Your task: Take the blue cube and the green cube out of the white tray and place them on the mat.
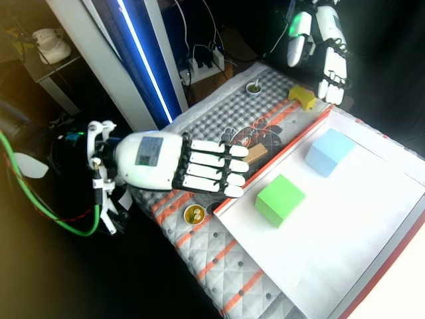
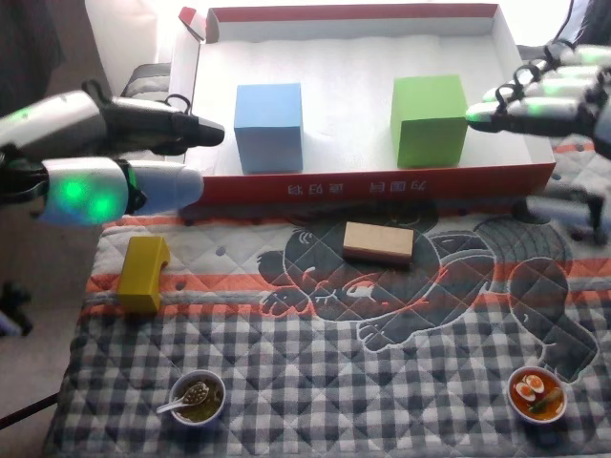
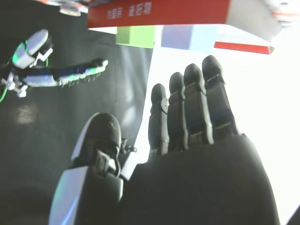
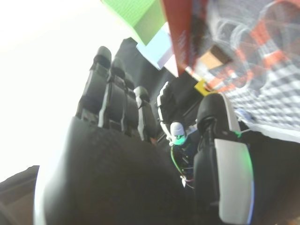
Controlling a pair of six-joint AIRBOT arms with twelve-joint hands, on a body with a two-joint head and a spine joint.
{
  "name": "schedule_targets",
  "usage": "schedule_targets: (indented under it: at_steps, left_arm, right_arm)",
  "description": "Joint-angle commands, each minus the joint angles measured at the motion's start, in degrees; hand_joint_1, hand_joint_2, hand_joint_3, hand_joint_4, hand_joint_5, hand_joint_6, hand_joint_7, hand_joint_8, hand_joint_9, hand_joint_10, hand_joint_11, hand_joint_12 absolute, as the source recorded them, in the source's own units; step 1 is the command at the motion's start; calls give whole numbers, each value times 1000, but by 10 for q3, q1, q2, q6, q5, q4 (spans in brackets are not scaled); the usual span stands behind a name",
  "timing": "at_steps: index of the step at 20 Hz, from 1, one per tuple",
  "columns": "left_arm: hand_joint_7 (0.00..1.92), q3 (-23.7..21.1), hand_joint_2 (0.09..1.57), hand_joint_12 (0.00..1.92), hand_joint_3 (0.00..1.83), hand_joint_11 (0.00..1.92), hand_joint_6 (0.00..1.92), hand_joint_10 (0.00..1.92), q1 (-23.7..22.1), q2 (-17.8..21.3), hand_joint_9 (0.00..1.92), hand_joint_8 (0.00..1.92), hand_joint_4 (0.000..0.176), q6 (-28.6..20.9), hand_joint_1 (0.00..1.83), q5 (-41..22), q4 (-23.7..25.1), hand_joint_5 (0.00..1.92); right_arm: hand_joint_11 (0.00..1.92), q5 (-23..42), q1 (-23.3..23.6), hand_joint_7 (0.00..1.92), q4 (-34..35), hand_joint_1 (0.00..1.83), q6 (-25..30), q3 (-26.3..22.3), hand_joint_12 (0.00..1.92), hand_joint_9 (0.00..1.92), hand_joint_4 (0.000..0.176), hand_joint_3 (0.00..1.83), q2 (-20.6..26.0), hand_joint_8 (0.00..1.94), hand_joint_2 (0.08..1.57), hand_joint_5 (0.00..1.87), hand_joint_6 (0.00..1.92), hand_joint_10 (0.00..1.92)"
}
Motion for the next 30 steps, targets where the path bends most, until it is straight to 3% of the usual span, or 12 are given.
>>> schedule_targets:
  at_steps: [1,2,5,7,10,14,22,24,25,27,28,30]
  left_arm:
    - [451,4,1186,891,0,0,0,39,-19,-6,393,5,89,14,549,-71,-18,506]
    - [422,15,1144,920,0,0,0,16,-47,-21,369,0,93,49,609,-57,-24,484]
    - [289,40,1074,735,0,0,0,0,-113,-54,273,0,150,119,556,2,-25,386]
    - [229,65,1016,677,0,0,0,1,-156,-93,234,0,172,223,561,54,-69,321]
    - [184,106,969,539,0,0,1,1,-172,-141,207,1,176,368,637,96,-164,226]
    - [149,160,890,574,0,0,0,0,-195,-186,188,0,176,468,748,151,-227,158]
    - [214,255,955,752,5,0,3,2,-211,-253,304,2,176,498,725,231,-258,230]
    - [230,264,961,788,2,0,3,6,-211,-259,334,3,176,503,743,242,-258,247]
    - [266,269,960,797,0,0,6,8,-211,-262,345,15,176,503,771,247,-258,259]
    - [339,277,1007,823,11,12,0,19,-212,-267,426,9,176,503,836,253,-260,264]
    - [396,282,1028,859,4,59,1,23,-212,-270,503,7,176,503,903,257,-262,273]
    - [513,290,1061,932,1,101,5,18,-212,-276,582,8,171,503,1001,259,-269,347]
  right_arm:
    - [130,66,16,478,13,610,1,7,598,436,0,6,-10,1,1307,465,0,2]
    - [115,65,31,452,14,534,1,21,595,412,1,2,-24,1,1302,425,1,0]
    - [221,41,72,384,14,510,1,49,477,392,72,3,-50,0,1180,306,0,0]
    - [142,-4,108,279,14,594,-3,80,511,311,74,0,-78,0,1076,197,0,0]
    - [2,-70,143,229,14,590,-3,129,886,257,63,0,-123,1,944,140,4,1]
    - [0,-132,167,184,14,604,-3,174,584,159,74,3,-160,3,975,87,2,6]
    - [0,-196,179,289,14,723,-3,224,912,278,67,2,-198,10,1006,130,3,13]
    - [53,-199,179,414,13,721,-3,228,1062,431,82,0,-202,10,1015,166,1,30]
    - [115,-201,179,513,13,675,-3,230,1086,547,70,0,-205,11,1021,203,2,33]
    - [370,-203,179,873,13,727,-3,233,1056,853,0,1,-210,23,1051,386,7,42]
    - [236,-204,179,777,12,749,-3,234,1141,750,0,1,-212,4,1059,503,7,8]
    - [344,-205,179,839,12,767,-3,236,1203,830,0,1,-214,13,1078,593,6,24]
